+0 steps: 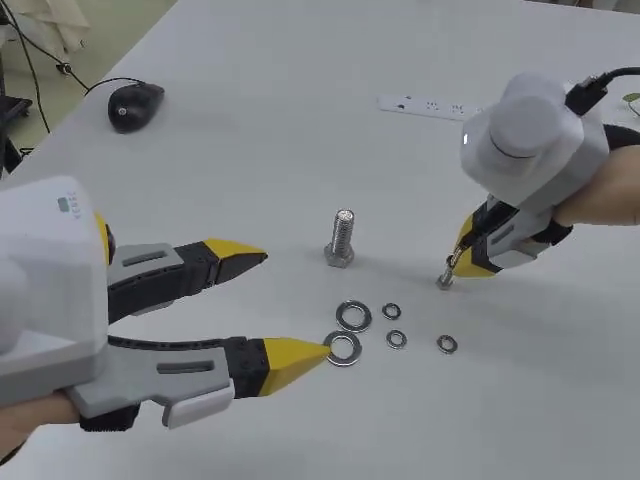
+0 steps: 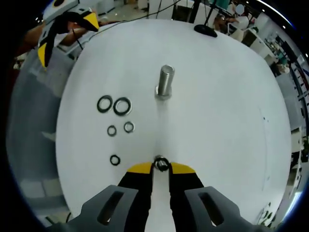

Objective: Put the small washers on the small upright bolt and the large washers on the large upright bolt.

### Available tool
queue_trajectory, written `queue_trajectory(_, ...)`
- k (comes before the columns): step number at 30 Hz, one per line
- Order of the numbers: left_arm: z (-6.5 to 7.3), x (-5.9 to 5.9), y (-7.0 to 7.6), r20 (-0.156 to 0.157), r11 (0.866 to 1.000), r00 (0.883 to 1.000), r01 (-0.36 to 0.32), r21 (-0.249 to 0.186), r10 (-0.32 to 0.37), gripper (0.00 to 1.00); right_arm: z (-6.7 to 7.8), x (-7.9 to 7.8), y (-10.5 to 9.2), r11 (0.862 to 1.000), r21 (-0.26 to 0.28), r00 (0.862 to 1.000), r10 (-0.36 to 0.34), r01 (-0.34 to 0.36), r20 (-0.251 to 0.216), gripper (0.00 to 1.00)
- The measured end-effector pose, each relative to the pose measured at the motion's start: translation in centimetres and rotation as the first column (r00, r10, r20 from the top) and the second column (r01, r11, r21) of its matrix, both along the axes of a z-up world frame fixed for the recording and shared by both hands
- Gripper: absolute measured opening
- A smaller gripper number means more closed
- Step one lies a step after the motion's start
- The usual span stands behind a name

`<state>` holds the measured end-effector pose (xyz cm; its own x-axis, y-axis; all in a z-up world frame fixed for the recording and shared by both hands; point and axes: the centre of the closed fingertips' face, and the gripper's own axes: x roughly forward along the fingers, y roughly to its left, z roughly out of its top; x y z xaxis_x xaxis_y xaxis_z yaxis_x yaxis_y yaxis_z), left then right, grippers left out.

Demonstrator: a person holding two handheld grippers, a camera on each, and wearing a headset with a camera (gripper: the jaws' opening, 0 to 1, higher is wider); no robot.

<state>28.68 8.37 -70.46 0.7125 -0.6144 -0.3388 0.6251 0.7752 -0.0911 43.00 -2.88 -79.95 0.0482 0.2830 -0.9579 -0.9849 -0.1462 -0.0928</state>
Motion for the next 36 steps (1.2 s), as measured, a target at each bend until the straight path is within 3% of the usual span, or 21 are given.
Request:
queue_trajectory(13,-0.2,0.4,0.4,-0.002,1.000,1.000,-0.012,0.007,0.012,0.54,-2.0,-0.2,0.2,1.000,0.017,1.000,0.023,-0.023,0.008,0.13)
queue_trajectory(17,-0.2,0.5,0.6,0.000,1.000,1.000,-0.018,0.010,0.018,0.55,-2.2,-0.1,0.3,0.999,0.043,1.000,0.014,-0.015,0.014,0.19)
queue_trajectory(26,-0.2,0.5,0.6,0.006,0.999,1.000,-0.028,0.024,0.028,0.55,0.6,-0.2,-1.0,0.993,0.112,0.999,-0.038,0.034,0.038,0.21)
queue_trajectory(31,0.3,0.5,0.5,0.018,0.999,0.999,-0.033,0.021,0.033,0.56,1.6,-1.3,-2.3,0.989,0.134,0.997,-0.067,0.061,0.039,0.21)
queue_trajectory(36,0.3,0.3,0.8,0.009,0.998,0.999,-0.047,0.029,0.047,0.55,1.7,-2.8,-3.4,0.990,0.131,0.997,-0.054,0.047,0.049,0.21)
